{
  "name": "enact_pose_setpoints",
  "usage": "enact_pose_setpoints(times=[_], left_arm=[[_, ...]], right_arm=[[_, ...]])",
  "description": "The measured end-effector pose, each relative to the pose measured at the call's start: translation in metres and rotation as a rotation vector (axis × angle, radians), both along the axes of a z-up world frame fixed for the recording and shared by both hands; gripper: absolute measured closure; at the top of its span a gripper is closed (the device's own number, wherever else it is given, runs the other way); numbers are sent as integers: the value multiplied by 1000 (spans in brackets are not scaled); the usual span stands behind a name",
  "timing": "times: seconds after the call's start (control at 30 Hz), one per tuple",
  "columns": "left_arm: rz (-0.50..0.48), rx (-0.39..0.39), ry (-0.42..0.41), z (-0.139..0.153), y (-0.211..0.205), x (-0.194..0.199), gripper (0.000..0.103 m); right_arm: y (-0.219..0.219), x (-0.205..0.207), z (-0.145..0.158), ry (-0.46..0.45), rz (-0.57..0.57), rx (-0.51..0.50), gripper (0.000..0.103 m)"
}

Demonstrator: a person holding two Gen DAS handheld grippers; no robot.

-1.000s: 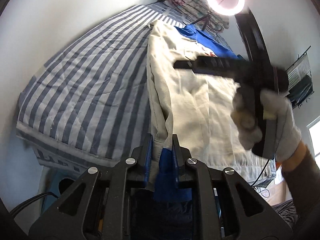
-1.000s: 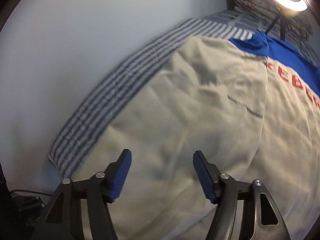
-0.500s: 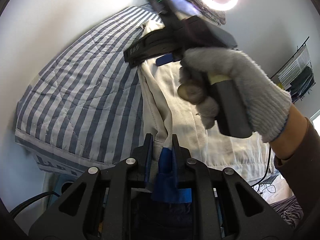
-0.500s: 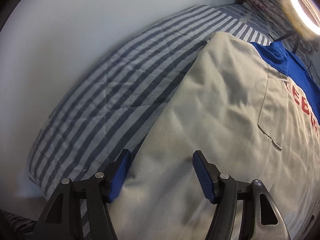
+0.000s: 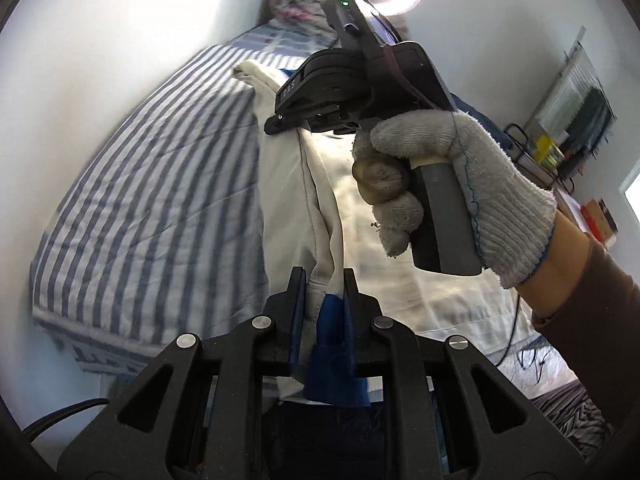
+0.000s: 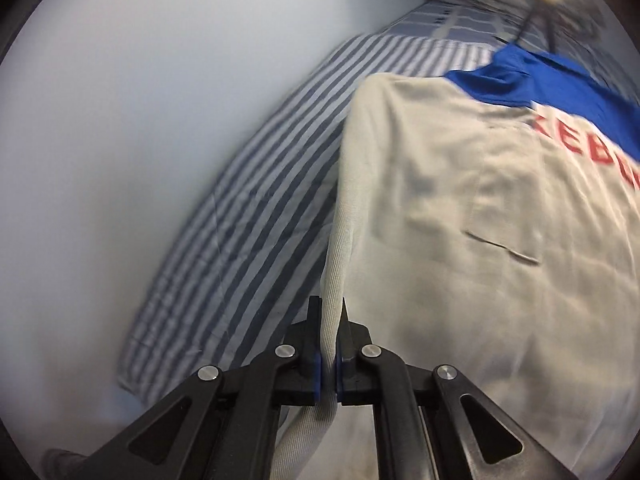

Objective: Fold large clothes

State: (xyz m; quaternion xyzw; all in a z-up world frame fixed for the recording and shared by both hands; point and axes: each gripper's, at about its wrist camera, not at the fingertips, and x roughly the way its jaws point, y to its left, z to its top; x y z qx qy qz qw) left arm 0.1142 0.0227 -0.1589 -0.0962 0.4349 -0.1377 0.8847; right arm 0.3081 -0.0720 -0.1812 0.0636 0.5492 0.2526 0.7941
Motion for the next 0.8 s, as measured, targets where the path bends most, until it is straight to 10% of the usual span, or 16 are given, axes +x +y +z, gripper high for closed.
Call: enact_pose_setpoints(times=[0.4, 0.8], left_arm=[[-166, 99, -27, 1, -97, 9, 88], [-320, 32, -12, 8, -93, -15, 82]], right_arm=[[-143, -24, -17, 37, -235, 240, 102], [-177, -30, -65, 112, -314, 175, 102]])
